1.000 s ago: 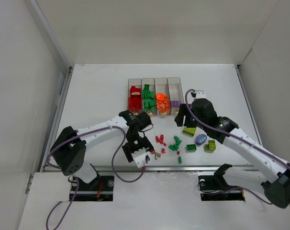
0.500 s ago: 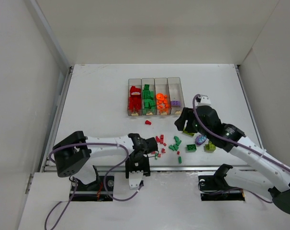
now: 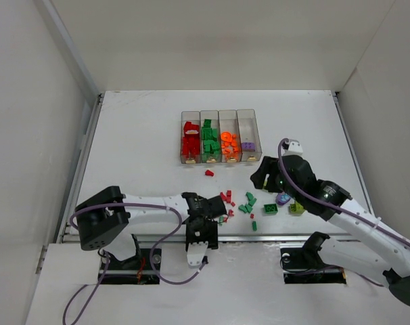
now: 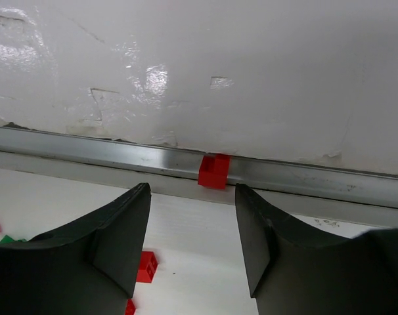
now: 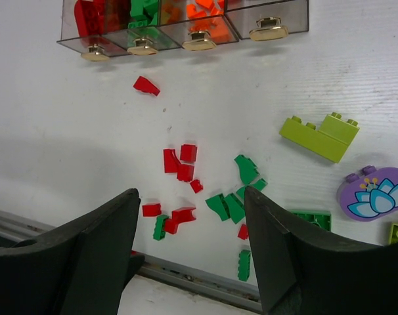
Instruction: Sort the legos into containers by color
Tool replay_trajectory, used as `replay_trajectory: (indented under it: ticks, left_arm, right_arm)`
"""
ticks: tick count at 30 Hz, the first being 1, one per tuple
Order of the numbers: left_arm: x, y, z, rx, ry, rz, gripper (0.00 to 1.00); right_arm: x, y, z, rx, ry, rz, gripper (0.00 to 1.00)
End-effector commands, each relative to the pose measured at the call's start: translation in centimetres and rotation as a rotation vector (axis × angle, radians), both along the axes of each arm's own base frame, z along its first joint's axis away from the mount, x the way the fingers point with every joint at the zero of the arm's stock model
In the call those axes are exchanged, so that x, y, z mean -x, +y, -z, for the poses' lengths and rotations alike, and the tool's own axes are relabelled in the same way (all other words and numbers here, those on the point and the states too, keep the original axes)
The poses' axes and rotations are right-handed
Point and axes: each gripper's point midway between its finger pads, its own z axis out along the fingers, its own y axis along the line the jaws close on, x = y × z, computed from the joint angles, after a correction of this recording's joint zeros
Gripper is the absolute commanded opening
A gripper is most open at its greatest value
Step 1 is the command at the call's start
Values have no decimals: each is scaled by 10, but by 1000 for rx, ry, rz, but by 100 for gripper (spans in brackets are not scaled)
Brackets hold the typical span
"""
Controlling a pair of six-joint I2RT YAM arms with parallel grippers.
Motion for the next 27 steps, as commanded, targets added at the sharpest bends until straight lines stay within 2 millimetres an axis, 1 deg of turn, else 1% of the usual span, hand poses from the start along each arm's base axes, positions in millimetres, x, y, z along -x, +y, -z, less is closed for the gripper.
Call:
replay_trajectory:
  ticks: [1, 3, 5, 7, 9, 11, 12, 13, 14, 15, 16, 18, 19, 22, 24, 25, 26, 27]
  left_arm:
    - [10, 2, 6, 44, -34, 352, 51]
    - [12, 10, 12, 12, -26, 352, 49]
    - [14, 12, 16, -9, -15, 337, 45]
    - [16, 17, 22, -44, 4, 326, 39]
    - [16, 19, 24, -55, 9, 317, 37]
    - [17, 16, 23, -40, 14, 317, 31]
    - [16, 13, 23, -32, 9, 308, 27]
    - [16, 13, 23, -32, 9, 308, 21]
    - [15, 7, 23, -10, 7, 295, 6]
    - [15, 7, 23, -13, 8, 285, 3]
    - [16, 4, 22, 2, 13, 285, 3]
    - [16, 5, 22, -1, 14, 276, 3]
    - [17, 3, 20, 9, 21, 266, 1]
    - [15, 2, 18, 11, 20, 216, 0]
    - [15, -14, 8, 56, 43, 136, 0]
    - [13, -19, 3, 50, 63, 33, 0]
    - [5, -38, -13, 101, 52, -16, 0]
    - [4, -46, -22, 117, 69, -66, 0]
  right_arm:
    - [-1, -4, -8, -10, -28, 27, 71]
    - [0, -5, -6, -4, -21, 27, 71]
    - [0, -5, -6, -4, -21, 27, 71]
    - [1, -5, -8, -10, -28, 27, 71]
    - [1, -5, -8, -10, -28, 27, 71]
    - [3, -8, -5, -4, -21, 27, 71]
    - [3, -8, -5, -4, -21, 27, 71]
    - [3, -8, -5, -4, -21, 27, 71]
    - [2, -9, -5, 0, -25, 35, 71]
    - [4, -11, -6, 0, -25, 35, 71]
    - [4, -11, -6, 0, -25, 35, 71]
    - [4, -11, -6, 0, -25, 35, 71]
    - [5, -12, -4, 7, -18, 35, 71]
    - [5, -12, -4, 7, -18, 35, 71]
    - [5, -12, -4, 7, -18, 35, 71]
    - [4, -11, -8, -7, -22, 40, 71]
    - [3, -10, -6, 1, -14, 40, 71]
    - [2, -9, -11, -9, -24, 40, 71]
